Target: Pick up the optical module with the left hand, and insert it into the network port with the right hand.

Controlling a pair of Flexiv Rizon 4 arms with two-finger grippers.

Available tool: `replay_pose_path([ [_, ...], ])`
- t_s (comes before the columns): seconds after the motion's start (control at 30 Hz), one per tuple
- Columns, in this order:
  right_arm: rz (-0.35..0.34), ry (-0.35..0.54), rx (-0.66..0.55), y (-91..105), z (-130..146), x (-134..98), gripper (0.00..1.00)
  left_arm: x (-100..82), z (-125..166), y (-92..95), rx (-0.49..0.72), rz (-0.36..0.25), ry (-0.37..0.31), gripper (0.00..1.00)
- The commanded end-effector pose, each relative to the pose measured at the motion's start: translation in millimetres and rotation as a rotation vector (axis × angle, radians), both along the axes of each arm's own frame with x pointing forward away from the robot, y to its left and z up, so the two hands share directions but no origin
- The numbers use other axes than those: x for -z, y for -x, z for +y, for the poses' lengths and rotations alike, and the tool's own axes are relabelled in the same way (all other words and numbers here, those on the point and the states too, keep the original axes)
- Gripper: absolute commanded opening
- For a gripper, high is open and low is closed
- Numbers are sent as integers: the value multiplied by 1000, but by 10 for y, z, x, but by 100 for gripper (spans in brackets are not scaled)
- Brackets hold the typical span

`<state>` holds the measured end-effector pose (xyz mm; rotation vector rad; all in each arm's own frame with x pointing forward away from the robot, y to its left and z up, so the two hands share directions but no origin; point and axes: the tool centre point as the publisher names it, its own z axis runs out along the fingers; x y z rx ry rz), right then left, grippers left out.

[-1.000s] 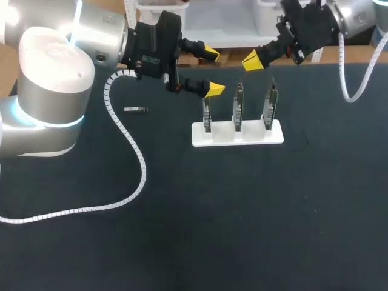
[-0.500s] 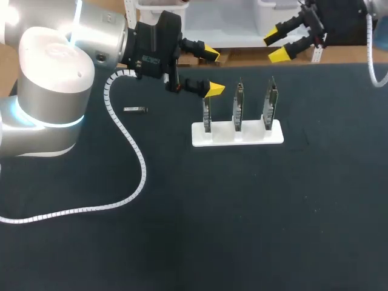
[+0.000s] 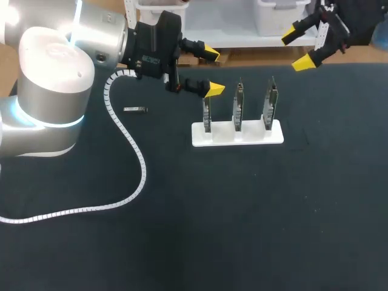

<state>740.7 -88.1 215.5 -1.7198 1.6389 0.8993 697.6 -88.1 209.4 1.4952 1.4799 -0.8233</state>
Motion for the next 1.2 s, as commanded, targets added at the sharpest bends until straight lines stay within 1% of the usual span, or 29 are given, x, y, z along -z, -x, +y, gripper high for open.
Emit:
replay_pose_path([
  [0.03,2,10,26,75,-105,-25,100,-6,-6,6,-4,1,-5,100],
  [0.3,6,24,58,165,-243,-10,100,-6,-6,6,-4,1,-5,100],
  [0.53,33,45,86,295,-396,54,100,-6,-6,6,-4,1,-5,100],
  [0.67,40,56,102,329,-479,66,100,-6,-6,6,-4,1,-5,100],
  [0.83,41,60,108,367,-515,60,100,-6,-6,6,-4,1,-5,100],
  [0.97,70,62,99,393,-520,50,100,-6,-6,6,-4,1,-5,100],
  [1.2,70,62,99,393,-520,50,100,-6,-6,6,-4,1,-5,100],
])
